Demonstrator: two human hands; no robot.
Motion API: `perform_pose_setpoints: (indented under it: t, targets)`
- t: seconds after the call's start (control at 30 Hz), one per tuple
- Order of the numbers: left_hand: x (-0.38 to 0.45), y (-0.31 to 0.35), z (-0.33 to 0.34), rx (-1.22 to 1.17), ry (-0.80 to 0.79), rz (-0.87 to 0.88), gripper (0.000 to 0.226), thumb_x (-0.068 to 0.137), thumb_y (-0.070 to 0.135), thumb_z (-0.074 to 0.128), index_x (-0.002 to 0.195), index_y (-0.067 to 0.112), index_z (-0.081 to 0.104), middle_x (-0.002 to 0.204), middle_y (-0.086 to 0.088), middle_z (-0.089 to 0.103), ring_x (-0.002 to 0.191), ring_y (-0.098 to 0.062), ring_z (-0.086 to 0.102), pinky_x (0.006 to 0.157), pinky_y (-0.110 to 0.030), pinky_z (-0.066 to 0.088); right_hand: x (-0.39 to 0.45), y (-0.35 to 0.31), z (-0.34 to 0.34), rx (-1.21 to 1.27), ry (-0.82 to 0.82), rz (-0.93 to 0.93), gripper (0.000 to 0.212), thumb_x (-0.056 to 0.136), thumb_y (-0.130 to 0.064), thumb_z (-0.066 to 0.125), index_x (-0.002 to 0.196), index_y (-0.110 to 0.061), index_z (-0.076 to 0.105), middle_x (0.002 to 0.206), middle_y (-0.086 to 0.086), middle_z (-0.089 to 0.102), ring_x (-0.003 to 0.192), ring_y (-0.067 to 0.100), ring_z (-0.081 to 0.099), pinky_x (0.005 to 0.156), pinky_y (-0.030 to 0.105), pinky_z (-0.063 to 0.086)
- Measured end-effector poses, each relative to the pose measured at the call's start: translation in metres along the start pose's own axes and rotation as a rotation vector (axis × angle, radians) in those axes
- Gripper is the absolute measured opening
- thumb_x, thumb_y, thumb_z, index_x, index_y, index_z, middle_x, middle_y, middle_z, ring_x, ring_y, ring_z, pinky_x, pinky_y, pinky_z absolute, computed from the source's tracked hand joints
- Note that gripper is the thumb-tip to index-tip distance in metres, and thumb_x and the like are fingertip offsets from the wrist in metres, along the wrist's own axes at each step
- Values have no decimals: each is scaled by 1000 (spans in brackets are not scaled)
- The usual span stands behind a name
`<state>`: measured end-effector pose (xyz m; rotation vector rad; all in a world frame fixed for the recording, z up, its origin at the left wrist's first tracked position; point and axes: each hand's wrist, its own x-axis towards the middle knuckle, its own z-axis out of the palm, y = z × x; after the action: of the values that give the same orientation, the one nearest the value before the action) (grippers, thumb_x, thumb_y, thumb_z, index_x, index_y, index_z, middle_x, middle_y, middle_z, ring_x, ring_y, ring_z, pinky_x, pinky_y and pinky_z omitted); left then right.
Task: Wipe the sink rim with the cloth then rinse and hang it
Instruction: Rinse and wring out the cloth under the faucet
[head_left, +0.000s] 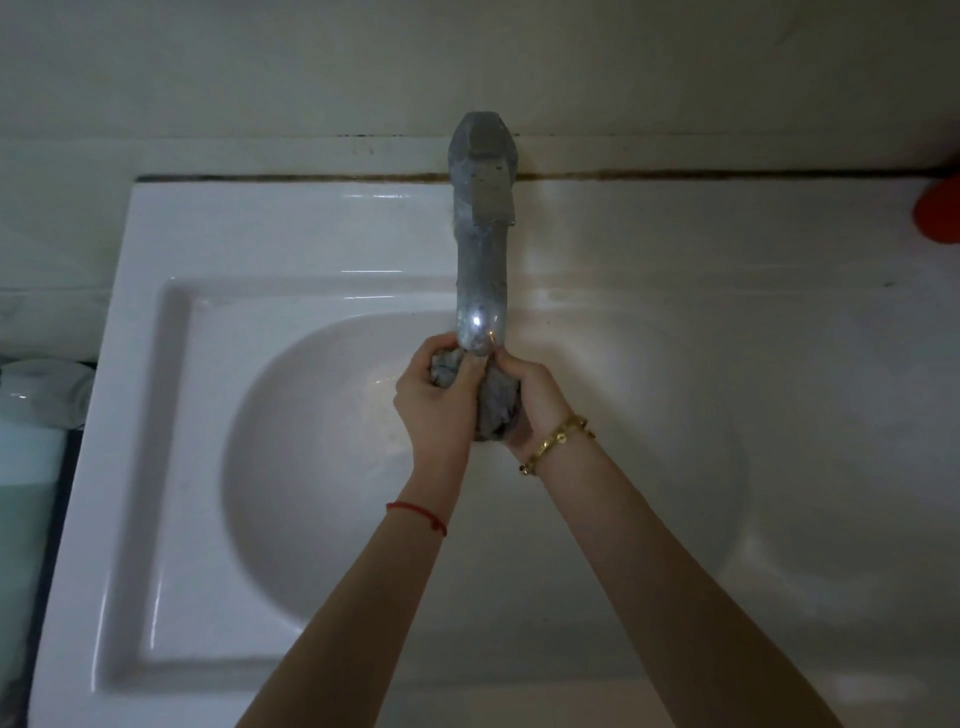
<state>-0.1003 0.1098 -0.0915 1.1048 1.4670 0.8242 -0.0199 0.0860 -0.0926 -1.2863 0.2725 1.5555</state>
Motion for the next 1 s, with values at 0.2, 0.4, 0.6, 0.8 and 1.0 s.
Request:
perform_pose_setpoints:
  t: [0.2,0.4,0.6,0.8,1.0]
  targets:
    - [-2,6,12,1,-60,151,16,84,24,67,76,11,66,66,-2,65,65,-15,65,59,-26,54,12,3,20,-153,352,-140,34,87,-43,53,74,-15,67,78,4,69,77,24,66,75,35,53]
    - [11,8,18,-72,33,36,44,89,4,60,52,27,51,43,15,45,45,1,40,46,-14,35,26,12,24,-353,429,-370,35,94,-19,41,60,-22,48,63,-3,51,64,18,52,69,34,46]
    - [18,14,20,-399,217,-473,36,84,8,54,51,9,39,39,2,38,35,-11,38,41,-19,35,21,27,9,-689,421,-860,46,86,-15,40,40,-22,38,38,-13,36,39,5,39,47,26,28]
    - [13,18,11,-551,66,-601,30,90,16,63,61,14,56,47,3,57,44,-11,58,46,-18,48,14,21,-6,-372,283,-585,11,91,-26,56,82,-19,54,78,3,63,74,14,61,66,31,50]
    - [-3,4,8,28,-28,60,29,79,24,80,102,21,62,91,5,70,83,-4,67,71,-17,55,4,-4,-2,2,53,-6,49,95,-43,49,120,-3,62,119,16,66,108,28,63,103,42,45]
